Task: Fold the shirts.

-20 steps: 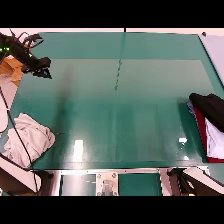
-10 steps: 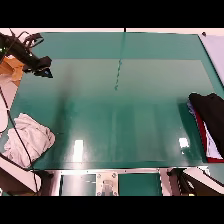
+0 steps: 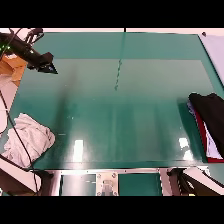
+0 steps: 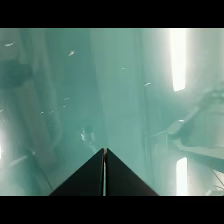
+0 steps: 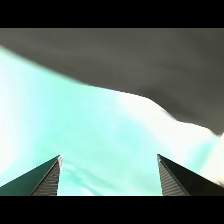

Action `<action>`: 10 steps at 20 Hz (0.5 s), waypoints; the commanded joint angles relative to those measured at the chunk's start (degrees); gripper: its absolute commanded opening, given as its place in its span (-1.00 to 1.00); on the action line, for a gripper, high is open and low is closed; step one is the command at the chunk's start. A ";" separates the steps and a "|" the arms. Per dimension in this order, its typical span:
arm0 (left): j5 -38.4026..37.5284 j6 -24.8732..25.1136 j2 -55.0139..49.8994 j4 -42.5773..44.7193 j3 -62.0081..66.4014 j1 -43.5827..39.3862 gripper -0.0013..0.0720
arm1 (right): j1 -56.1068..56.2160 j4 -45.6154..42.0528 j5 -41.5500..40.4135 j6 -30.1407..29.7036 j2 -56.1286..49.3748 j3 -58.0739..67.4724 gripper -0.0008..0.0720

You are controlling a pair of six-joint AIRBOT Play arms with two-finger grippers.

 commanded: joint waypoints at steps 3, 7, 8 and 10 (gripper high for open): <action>2.86 0.92 5.70 -2.54 -5.05 -0.04 -0.90 | 15.34 22.73 -14.03 -7.45 0.17 4.04 0.83; 5.53 1.01 17.29 -2.32 -24.33 -3.02 -0.90 | 39.65 21.99 -19.06 -17.75 0.20 -7.13 -0.89; 8.00 1.38 21.46 -1.95 -31.10 -4.42 -0.90 | 45.99 21.84 -21.88 -19.63 0.20 -11.06 -0.89; 12.92 1.29 29.73 -1.75 -44.06 -7.10 -0.90 | 56.98 20.63 -27.04 -22.45 0.24 -17.79 -0.92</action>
